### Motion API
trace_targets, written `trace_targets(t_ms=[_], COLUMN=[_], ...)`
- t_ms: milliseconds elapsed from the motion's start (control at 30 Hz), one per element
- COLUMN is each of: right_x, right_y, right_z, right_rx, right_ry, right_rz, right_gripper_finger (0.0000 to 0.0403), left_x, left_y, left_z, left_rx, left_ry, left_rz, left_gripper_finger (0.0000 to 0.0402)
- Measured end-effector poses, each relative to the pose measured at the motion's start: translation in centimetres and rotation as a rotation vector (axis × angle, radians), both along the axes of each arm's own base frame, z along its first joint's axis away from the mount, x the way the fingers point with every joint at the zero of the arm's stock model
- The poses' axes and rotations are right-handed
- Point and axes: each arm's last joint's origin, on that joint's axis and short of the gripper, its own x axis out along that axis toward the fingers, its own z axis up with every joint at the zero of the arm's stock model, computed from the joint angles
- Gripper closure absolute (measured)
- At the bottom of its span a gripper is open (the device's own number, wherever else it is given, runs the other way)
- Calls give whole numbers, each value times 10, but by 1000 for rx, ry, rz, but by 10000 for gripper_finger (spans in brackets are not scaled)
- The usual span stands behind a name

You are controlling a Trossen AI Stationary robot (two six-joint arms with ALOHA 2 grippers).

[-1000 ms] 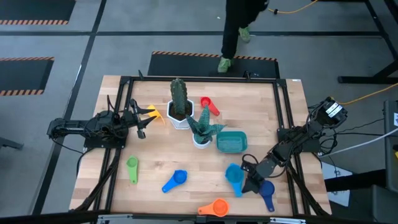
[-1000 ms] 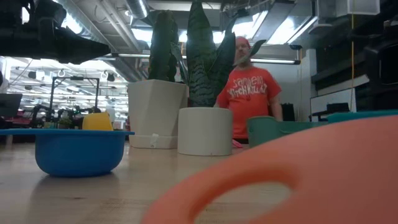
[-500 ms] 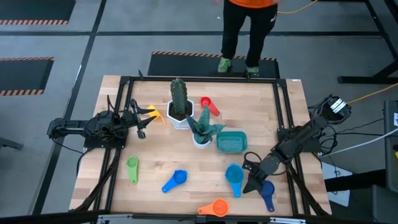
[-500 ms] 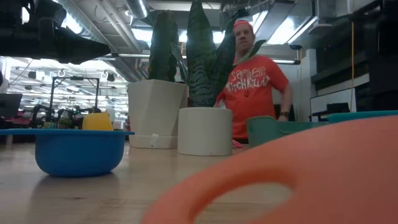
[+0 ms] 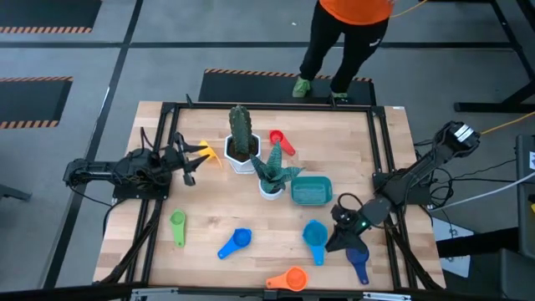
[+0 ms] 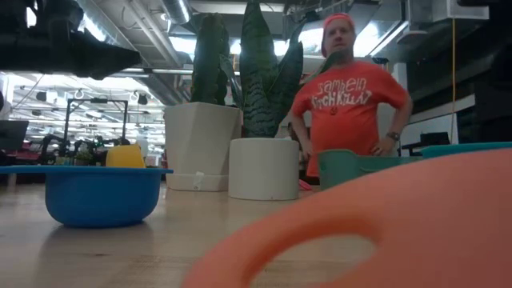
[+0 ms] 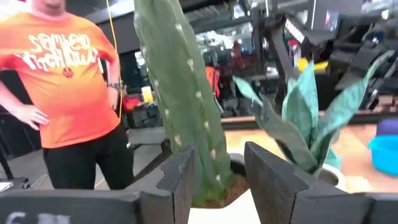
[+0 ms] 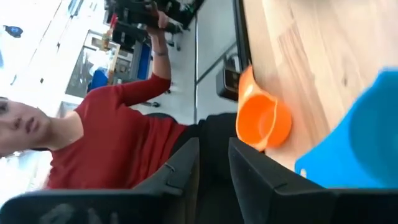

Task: Nest measuring cups in basket
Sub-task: Stack the yellow measuring cup on top of the light blue measuring cup

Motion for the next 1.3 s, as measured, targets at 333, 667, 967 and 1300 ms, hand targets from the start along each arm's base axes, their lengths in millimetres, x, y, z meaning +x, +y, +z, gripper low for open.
trace_targets(t_ms=[333,667,967,1300], right_x=[9,13,13,13], right_y=[-20,-28,-28,-28], right_z=[11,12,12,12], right_rx=[-142,-133,-171,-203], right_ry=[-168,-171,-201,-223], right_rz=[-48,1,16,26], right_gripper_finger=[311,311,311,311], left_x=[-3,2,11,17], left_y=[0,2,3,-1], left_z=[22,79,105,85], left_rx=[-279,-377,-757,-1321], left_ry=[-162,-149,63,241], left_rz=[-47,11,104,245], left_gripper_finger=[270,270,270,270])
